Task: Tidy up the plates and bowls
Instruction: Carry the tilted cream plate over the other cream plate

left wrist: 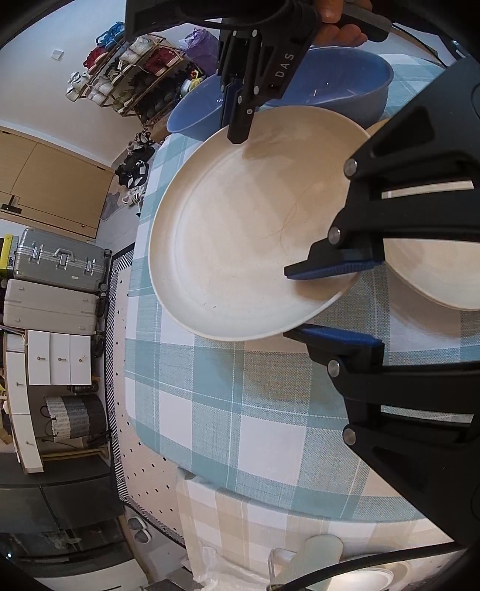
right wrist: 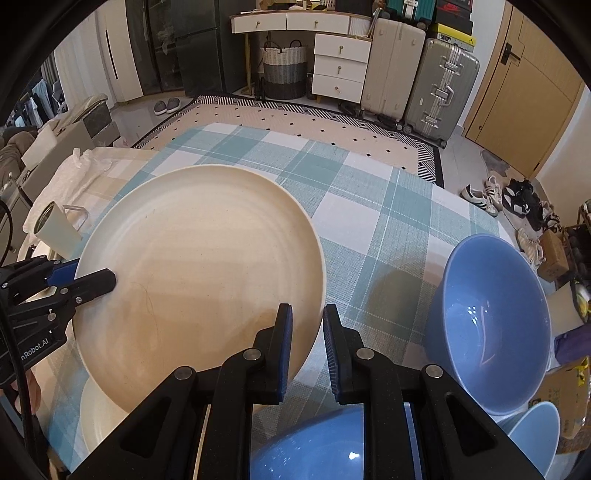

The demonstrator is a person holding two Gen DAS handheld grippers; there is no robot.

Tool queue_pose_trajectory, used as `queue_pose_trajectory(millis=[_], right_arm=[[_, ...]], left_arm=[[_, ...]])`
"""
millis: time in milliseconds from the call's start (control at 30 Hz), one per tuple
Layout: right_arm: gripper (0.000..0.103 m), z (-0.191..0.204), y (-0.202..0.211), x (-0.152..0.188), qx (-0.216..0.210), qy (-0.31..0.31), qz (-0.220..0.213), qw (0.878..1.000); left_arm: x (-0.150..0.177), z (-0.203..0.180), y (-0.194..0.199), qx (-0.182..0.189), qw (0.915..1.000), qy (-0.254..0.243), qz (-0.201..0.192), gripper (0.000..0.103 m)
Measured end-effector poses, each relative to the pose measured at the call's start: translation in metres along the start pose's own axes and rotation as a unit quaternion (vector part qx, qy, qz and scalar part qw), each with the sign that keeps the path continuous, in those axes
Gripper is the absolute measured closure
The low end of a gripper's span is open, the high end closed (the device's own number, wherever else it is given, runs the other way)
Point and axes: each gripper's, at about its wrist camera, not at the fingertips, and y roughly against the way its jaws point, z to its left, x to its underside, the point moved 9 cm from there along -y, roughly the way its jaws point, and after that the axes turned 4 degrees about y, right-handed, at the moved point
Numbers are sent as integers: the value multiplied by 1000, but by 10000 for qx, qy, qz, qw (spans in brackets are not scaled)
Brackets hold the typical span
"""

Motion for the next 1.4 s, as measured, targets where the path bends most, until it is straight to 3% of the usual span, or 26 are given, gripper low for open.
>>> queue_pose_trajectory(millis=[733,1400], right_arm=[[86,22,67,21,151,106,-374,9991],[86,35,99,56,99,102,-553,9984]], left_arm=[[28,-20,85,-31,9990,-144,-426,82],[55,-31,123,-18,9978,-269,-604,82]])
